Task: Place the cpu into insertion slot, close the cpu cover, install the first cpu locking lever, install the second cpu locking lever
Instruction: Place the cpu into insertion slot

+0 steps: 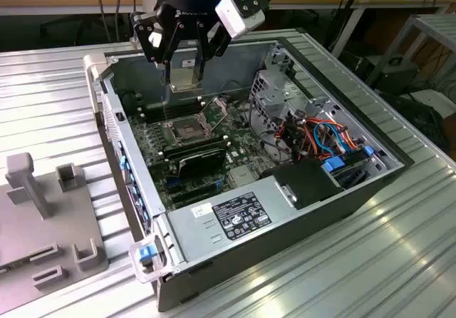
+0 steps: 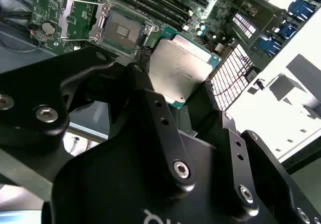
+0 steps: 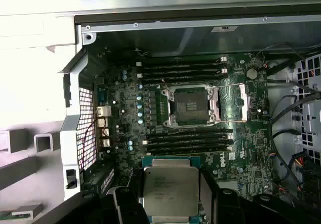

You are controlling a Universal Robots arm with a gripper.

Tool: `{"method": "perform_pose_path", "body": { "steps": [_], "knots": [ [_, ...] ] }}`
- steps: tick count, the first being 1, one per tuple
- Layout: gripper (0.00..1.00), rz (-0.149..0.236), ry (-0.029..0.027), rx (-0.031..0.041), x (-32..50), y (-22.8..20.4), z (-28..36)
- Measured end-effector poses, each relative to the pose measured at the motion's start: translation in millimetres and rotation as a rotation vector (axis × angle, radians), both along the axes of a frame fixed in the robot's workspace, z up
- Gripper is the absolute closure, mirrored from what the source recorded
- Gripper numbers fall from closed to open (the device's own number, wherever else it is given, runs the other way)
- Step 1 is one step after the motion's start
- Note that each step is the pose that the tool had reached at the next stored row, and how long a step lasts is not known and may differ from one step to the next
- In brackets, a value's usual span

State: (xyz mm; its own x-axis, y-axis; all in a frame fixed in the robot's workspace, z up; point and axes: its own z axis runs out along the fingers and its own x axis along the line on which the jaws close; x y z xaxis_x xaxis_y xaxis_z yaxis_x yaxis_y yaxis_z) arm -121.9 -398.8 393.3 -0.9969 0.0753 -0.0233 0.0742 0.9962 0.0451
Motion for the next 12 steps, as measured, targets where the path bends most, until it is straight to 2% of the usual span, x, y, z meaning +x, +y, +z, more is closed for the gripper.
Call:
{"method": "perform_pose_path", "body": {
  "steps": [12],
  "knots": [
    [0.45, 0.000, 0.0000, 0.0000, 0.0, 0.0, 0.0]
  ]
}}
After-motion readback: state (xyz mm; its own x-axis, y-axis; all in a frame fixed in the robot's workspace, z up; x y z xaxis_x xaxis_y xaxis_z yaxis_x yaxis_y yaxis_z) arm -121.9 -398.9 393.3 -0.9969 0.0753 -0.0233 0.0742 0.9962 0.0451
